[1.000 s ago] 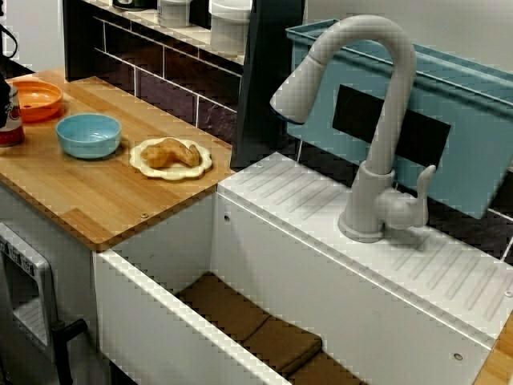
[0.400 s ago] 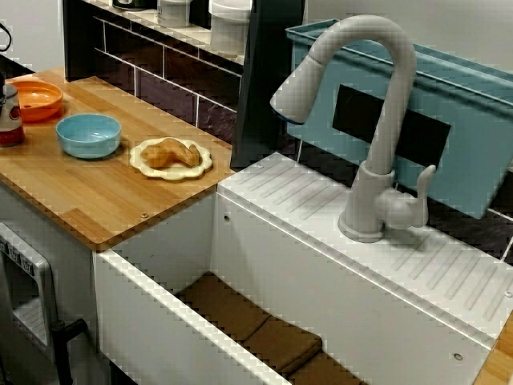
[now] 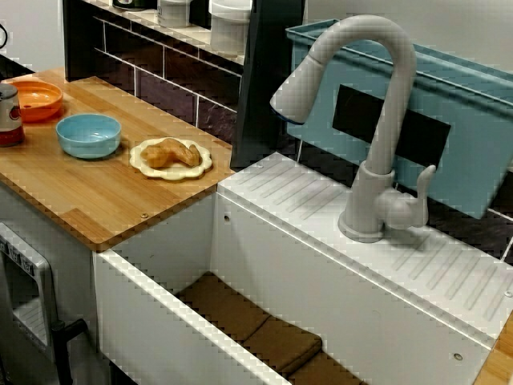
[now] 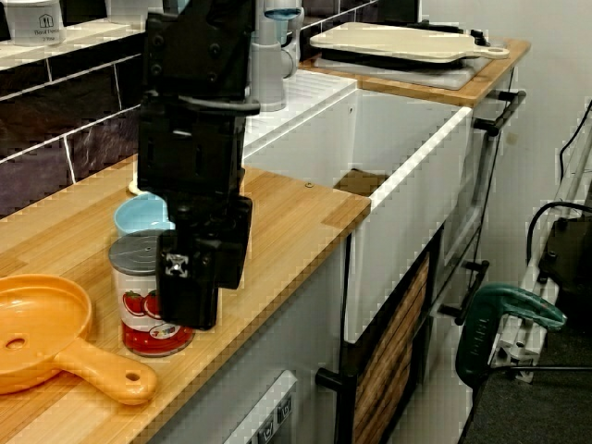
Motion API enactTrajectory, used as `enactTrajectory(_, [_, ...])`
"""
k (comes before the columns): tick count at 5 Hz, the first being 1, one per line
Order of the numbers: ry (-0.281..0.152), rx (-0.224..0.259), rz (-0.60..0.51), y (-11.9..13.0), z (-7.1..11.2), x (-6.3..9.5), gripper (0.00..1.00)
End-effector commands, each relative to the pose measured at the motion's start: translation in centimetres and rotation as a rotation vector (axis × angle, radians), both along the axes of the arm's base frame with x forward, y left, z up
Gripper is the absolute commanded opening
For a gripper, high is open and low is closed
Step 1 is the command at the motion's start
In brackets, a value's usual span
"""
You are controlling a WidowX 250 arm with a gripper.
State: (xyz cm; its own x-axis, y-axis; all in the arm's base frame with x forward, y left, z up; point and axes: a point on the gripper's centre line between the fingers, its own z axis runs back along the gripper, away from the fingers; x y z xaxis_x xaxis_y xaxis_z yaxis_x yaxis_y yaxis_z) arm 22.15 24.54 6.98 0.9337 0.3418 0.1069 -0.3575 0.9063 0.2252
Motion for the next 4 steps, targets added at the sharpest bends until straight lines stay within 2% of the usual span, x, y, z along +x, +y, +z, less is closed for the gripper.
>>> enactTrajectory(1, [-0.033,0.038,0.021,1.67,1.44,-0.60,1.00])
enactTrajectory(4, [-0.027,0.031,0.042,2.51,1.76,-0.46,1.00])
